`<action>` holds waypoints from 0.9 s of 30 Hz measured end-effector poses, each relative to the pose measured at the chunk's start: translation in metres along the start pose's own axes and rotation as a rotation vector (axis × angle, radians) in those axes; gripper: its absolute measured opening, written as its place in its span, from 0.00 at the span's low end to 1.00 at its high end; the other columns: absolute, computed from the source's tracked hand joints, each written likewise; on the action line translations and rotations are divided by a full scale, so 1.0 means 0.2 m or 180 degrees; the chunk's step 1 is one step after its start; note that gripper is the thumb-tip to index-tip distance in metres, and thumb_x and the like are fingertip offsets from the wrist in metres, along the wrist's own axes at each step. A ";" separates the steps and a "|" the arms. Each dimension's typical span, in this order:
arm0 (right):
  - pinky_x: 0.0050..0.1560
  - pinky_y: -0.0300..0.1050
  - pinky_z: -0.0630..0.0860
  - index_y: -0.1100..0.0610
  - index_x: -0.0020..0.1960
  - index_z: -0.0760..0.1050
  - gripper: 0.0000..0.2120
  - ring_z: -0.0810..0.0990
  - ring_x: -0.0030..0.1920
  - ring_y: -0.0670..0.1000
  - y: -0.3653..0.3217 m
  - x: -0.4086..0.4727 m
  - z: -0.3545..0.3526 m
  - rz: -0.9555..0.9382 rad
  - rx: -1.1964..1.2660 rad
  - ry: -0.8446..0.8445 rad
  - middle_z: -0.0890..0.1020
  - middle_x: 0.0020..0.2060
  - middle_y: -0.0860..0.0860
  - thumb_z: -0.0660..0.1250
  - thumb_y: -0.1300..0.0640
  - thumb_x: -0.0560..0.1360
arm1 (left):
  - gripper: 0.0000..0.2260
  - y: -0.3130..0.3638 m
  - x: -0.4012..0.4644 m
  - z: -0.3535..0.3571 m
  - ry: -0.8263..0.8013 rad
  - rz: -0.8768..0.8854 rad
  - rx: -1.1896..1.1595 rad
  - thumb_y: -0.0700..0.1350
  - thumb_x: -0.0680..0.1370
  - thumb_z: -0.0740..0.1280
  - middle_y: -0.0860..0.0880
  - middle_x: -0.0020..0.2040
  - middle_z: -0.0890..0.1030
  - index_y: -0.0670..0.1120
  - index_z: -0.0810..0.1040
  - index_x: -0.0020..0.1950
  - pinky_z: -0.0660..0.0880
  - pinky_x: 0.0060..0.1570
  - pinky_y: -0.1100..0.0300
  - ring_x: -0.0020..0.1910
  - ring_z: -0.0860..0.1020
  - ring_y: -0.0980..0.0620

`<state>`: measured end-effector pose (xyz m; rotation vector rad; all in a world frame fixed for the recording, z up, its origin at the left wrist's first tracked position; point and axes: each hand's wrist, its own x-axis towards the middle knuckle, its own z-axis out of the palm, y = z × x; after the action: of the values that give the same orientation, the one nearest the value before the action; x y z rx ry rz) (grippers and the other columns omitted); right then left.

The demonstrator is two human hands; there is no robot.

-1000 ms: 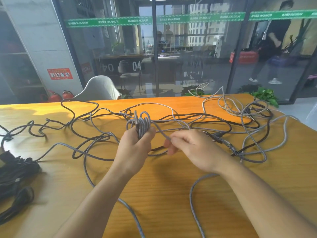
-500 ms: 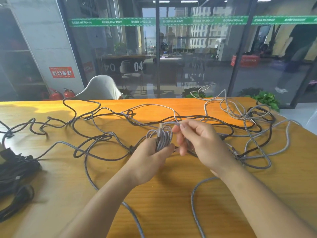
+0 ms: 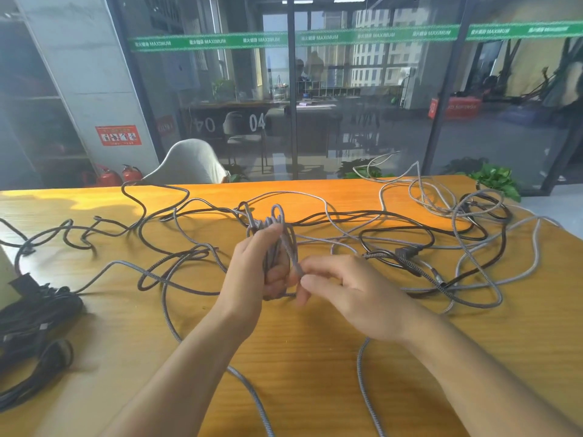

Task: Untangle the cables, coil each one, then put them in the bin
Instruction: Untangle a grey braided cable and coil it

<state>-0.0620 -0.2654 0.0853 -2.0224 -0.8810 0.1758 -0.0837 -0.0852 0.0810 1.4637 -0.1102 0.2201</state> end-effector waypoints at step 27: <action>0.54 0.41 0.71 0.48 0.40 0.76 0.23 0.78 0.40 0.46 0.26 0.09 -0.08 -0.0322 -0.1106 0.0227 0.80 0.35 0.46 0.66 0.28 0.74 | 0.15 0.16 -0.01 -0.12 -0.0892 -0.0080 -0.1264 0.52 0.84 0.58 0.56 0.22 0.59 0.49 0.71 0.40 0.51 0.22 0.60 0.18 0.54 0.58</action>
<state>-0.0155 -0.2827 0.0585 -2.2797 -1.0206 -0.1135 -0.0949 -0.0595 0.1098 1.0915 -0.3432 -0.0301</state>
